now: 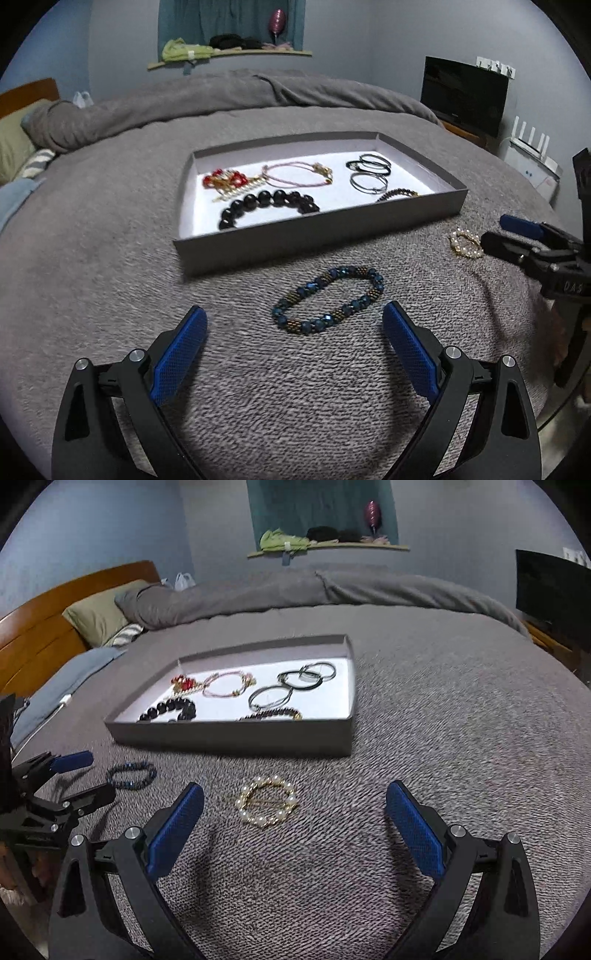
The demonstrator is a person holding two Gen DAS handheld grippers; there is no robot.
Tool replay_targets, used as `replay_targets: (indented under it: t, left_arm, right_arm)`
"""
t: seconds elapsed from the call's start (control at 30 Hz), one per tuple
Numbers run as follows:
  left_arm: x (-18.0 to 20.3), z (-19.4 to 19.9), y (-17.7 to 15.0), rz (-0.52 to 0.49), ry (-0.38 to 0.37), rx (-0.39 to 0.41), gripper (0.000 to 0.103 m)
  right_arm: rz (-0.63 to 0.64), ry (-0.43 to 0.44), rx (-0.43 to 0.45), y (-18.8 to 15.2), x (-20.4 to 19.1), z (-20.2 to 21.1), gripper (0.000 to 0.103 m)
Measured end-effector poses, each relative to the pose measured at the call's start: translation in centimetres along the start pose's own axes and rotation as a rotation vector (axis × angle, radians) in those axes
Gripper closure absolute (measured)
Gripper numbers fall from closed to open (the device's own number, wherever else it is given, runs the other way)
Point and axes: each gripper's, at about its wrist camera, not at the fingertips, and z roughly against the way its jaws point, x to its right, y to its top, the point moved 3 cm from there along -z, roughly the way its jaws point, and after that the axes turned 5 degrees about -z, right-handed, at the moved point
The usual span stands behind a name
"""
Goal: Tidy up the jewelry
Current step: 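Withdraw both tools toward the blue beaded bracelet and pearl ring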
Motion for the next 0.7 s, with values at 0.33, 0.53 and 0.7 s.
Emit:
replay_targets:
  t: [0.33, 0.53, 0.7]
  left_arm:
    - [0.1, -0.3, -0.2, 0.01, -0.04, -0.007, 0.01]
    - [-0.5, 1.1, 0.4, 0.042, -0.024, 0.059, 0.017]
    - [-0.8, -0.5, 0.2, 0.042, 0.008, -0.011, 0.048]
  right_arm:
    - [0.048, -0.014, -0.039, -0.7, -0.6, -0.8, 0.029]
    - [0.113, -0.031, -0.048, -1.2, -1.7, -1.0, 0.042]
    - [0.114, -0.039, -0.053, -1.2, -1.7, -1.2, 0.045]
